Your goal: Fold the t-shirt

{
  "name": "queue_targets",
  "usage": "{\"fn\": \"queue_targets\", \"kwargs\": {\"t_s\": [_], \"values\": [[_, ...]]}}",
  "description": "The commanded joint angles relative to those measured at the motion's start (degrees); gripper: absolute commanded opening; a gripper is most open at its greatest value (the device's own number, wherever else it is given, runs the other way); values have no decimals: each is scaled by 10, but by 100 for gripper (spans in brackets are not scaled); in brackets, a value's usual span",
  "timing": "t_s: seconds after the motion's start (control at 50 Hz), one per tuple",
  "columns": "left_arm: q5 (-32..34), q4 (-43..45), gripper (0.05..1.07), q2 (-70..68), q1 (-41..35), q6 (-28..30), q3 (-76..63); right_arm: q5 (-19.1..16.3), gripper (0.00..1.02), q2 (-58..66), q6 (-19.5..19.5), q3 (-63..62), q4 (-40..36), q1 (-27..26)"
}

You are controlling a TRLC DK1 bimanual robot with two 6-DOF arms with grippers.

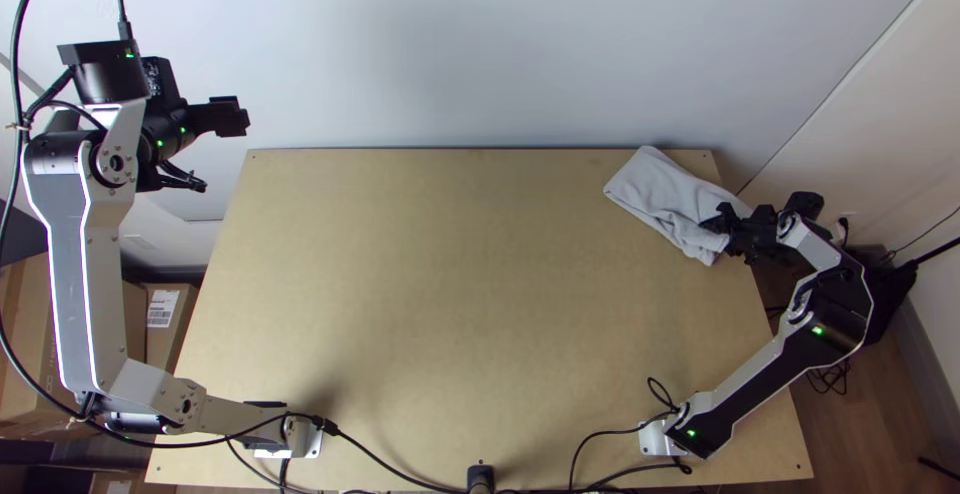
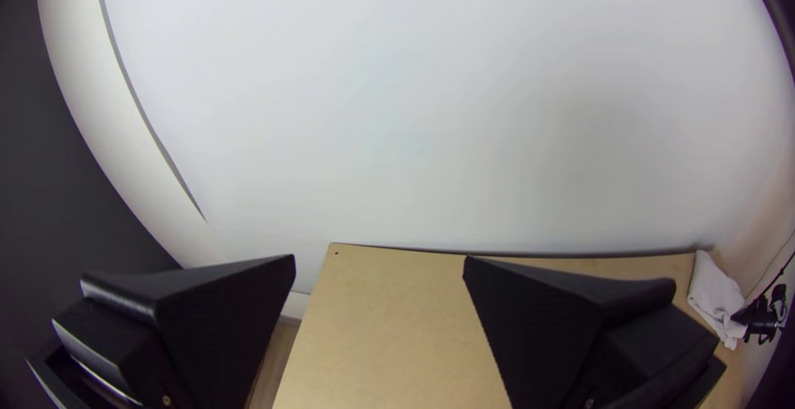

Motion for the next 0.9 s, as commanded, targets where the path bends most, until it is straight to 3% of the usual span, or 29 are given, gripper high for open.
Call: {"fn": "queue_targets", "kwargs": {"t_s": [0.0, 0.12, 0.22, 0.32, 0.4, 0.54, 0.62, 0.72, 0.82, 0.88], "values": [[5, 8, 103, -1, -5, 3, 10, 1, 99, -21, -31, -12, -2, 2], [7, 7, 103, -3, -6, 3, 10, 12, 99, -49, -44, 3, -2, 3], [8, 4, 103, -7, -6, 6, 9, 84, 99, -74, -46, 14, 28, 7], [7, 5, 103, -8, -4, 17, 9, 193, 99, -99, -70, 10, 74, 33], [7, 8, 103, -8, 1, 18, 10, 235, 99, -149, -99, -2, 107, 57], [8, 16, 103, -11, 2, -6, 10, 235, 99, -292, -164, -20, 109, 82], [9, 17, 103, -23, -5, -23, 10, 235, 99, -379, -175, -14, 142, 84], [28, 24, 103, -45, -5, -38, 3, 237, 99, -450, -230, -11, 160, 84], [45, 24, 103, -68, -5, -55, -3, 237, 99, -508, -220, -5, 169, 70], [51, 24, 103, -92, -4, -65, -24, 237, 99, -549, -179, -15, 196, 63]]}}
